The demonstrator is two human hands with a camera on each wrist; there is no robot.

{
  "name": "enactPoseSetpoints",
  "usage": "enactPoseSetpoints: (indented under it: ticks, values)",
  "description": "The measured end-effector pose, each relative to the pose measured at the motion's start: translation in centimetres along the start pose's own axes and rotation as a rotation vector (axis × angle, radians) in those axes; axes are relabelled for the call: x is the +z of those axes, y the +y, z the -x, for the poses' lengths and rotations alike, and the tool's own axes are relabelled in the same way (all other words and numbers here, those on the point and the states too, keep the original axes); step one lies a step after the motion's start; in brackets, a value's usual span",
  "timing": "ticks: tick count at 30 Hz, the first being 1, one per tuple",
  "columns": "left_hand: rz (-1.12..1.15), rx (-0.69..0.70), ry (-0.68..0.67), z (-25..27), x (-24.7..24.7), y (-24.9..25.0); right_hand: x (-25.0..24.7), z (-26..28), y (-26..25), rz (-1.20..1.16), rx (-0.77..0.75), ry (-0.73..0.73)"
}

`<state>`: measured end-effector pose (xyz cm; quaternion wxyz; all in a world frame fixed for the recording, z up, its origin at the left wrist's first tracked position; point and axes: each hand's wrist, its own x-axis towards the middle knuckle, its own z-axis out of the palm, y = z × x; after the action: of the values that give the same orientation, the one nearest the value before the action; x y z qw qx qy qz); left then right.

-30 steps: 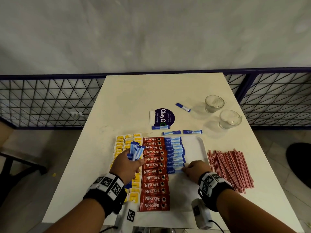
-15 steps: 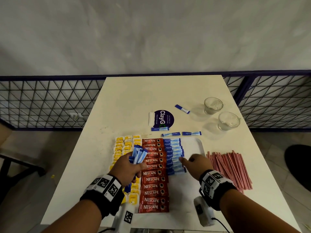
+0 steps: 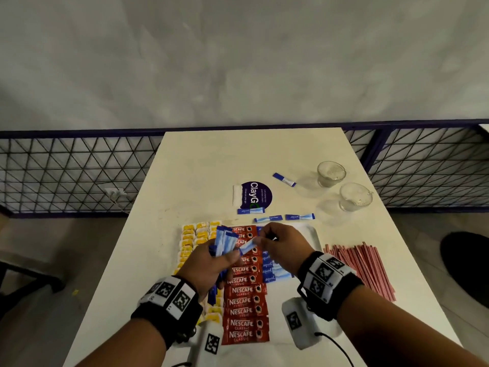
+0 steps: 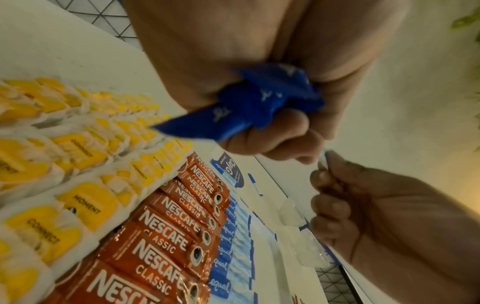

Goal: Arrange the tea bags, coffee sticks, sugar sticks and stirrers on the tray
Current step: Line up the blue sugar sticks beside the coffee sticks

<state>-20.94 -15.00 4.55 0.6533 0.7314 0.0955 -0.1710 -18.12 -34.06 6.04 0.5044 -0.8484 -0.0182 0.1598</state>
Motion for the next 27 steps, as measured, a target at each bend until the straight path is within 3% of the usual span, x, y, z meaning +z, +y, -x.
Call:
enactPoseSetpoints:
  ticks: [5, 8, 13, 19, 23, 27]
  values:
    - [0.008, 0.005, -0.013, -0.9, -1.4, -0.3, 1.1, 0.7, -0.9, -0.372, 0.136, -0.102]
    - [0.03, 0.011, -0.038, -1.0, -2.1, -0.3, 1.7, 0.7, -1.1, -0.301, 0.125, -0.064]
    - [0.102, 0.035, -0.032, -1.3, -2.6, 0.2, 2.3, 0.6, -0.9, -0.372, 0.131, -0.003]
    - [0.032, 0.01, 0.028, -1.6, -1.9, -0.9, 1.3, 0.8, 0.2, -0.188, 0.126, 0.045]
    - [0.015, -0.021, 0.105, -1.4, -1.1, -2.0, -1.8, 1.7, 4.6, -0.262, 0.234, 0.17]
    - [-0.024, -0.068, 0.15, -0.6, -0.9, -3.4, -2.9, 3.2, 10.3, -0.126, 0.387, 0.033]
